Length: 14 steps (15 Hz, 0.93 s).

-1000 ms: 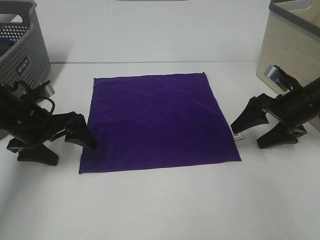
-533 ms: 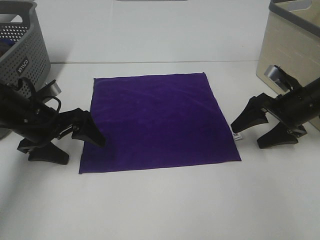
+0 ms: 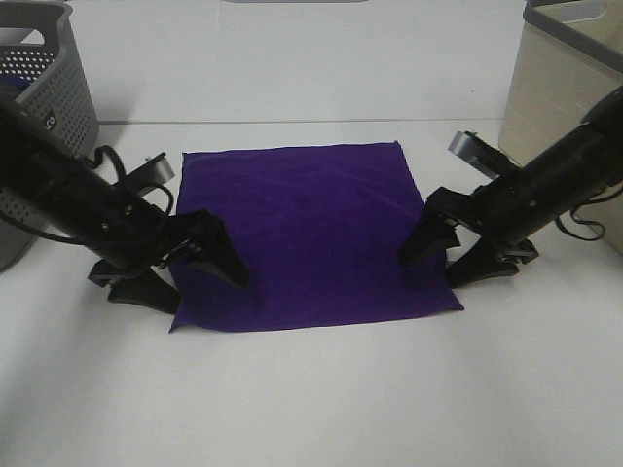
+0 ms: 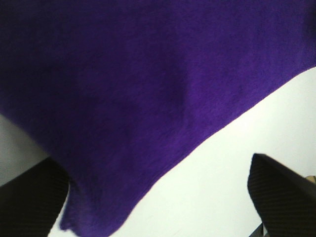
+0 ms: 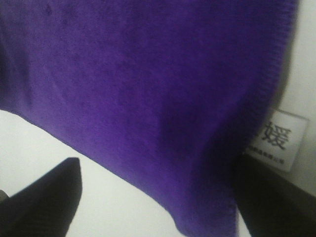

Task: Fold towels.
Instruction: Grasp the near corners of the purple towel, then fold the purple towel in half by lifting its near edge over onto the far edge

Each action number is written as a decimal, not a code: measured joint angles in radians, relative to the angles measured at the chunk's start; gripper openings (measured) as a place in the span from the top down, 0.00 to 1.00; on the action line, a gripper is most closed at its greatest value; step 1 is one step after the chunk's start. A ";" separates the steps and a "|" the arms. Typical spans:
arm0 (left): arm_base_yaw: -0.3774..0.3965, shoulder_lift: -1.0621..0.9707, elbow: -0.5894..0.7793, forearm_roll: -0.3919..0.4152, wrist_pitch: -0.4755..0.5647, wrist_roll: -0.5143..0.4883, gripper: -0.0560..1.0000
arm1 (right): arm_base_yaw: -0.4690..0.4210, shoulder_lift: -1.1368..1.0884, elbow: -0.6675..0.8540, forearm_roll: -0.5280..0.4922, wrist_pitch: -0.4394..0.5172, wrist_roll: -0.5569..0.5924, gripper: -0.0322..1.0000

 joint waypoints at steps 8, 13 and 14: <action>-0.113 0.139 -0.245 0.277 0.093 -0.272 0.93 | 0.158 0.108 -0.215 -0.287 0.056 0.298 0.94; -0.116 0.120 -0.242 0.309 0.142 -0.231 0.94 | 0.158 0.091 -0.212 -0.266 0.106 0.299 0.94; -0.118 0.103 -0.236 0.341 0.144 -0.229 0.94 | 0.160 0.075 -0.204 -0.275 0.108 0.299 0.94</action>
